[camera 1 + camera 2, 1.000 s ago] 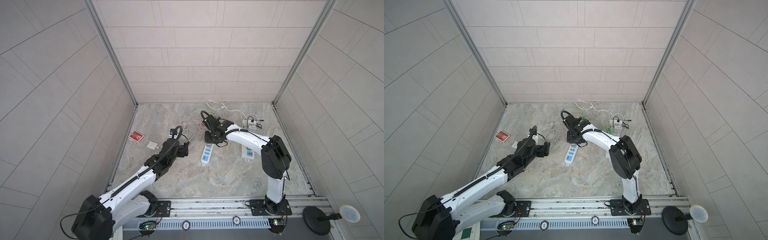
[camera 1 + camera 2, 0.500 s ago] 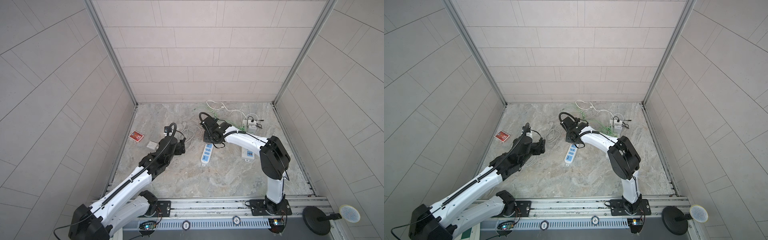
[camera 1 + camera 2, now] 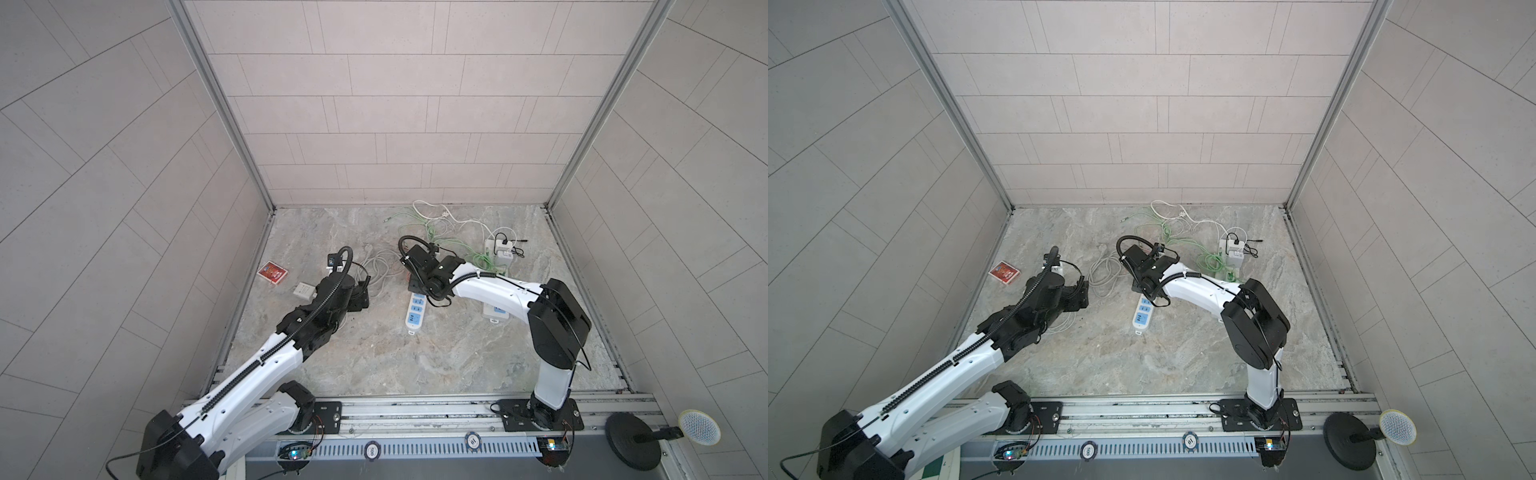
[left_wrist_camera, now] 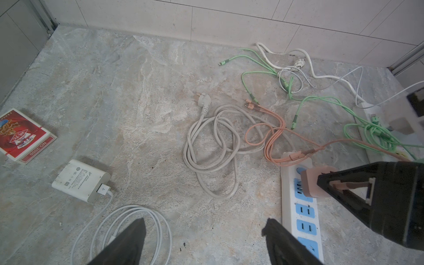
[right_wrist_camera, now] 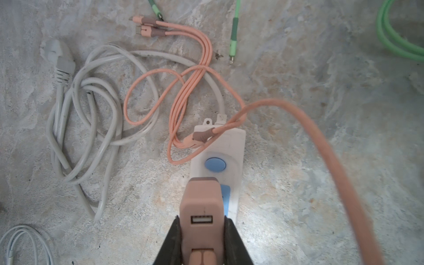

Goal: Insert plugs into power strip
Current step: Move the socket to the center of the table.

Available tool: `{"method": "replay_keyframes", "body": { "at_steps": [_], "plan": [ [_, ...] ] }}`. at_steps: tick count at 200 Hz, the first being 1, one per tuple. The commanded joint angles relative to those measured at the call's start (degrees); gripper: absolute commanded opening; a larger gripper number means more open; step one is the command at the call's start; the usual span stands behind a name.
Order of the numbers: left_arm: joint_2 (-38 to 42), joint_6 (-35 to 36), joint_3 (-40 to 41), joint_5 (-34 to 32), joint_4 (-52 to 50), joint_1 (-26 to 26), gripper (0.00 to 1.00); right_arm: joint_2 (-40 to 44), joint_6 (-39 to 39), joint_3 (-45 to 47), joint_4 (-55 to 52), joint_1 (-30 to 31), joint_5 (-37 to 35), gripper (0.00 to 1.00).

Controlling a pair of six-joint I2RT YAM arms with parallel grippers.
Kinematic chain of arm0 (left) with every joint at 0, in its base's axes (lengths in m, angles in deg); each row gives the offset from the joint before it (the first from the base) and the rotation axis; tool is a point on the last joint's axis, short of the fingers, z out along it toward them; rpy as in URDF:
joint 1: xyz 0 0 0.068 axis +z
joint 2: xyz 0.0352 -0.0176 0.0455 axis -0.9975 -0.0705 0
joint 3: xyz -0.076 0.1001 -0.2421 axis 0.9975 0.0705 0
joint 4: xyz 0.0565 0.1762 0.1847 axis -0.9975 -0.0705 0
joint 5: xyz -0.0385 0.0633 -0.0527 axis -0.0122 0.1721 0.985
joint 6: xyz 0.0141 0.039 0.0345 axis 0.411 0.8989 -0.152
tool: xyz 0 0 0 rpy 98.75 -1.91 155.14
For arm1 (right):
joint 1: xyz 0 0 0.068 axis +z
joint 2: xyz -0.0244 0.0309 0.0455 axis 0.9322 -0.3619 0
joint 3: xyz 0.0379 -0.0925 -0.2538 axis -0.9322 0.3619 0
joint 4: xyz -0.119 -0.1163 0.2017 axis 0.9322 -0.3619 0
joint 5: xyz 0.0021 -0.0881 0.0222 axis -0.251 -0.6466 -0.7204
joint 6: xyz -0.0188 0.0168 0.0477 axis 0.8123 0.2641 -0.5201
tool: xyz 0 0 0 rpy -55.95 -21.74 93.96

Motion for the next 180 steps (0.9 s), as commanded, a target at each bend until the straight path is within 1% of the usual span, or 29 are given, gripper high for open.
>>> {"method": "replay_keyframes", "body": {
  "at_steps": [1,31,69,118,155,180],
  "plan": [
    [-0.8,-0.8,0.5,1.3,0.3,0.3,0.87,0.9,-2.6,0.2,-2.3,-0.2,-1.1,0.00],
    [-2.5,-2.1,2.1,4.4,2.9,0.2,0.86,-0.3,-3.4,0.5,-0.9,-0.6,1.8,0.00],
    [-5.3,-3.0,4.3,8.8,7.1,0.3,0.83,0.8,-2.7,-0.1,-1.6,-0.7,1.7,0.00],
    [-7.8,-3.6,6.8,15.1,12.9,0.2,0.80,-0.9,-2.4,-0.1,-2.7,-0.7,2.4,0.00],
    [-9.0,-2.6,8.6,23.0,18.5,0.1,0.78,-0.2,-2.1,0.1,-3.9,-0.7,2.1,0.00],
    [-11.1,-3.8,10.5,30.8,25.4,0.2,0.77,1.1,-1.7,0.1,-5.2,-0.8,1.6,0.00]
  ]
}}
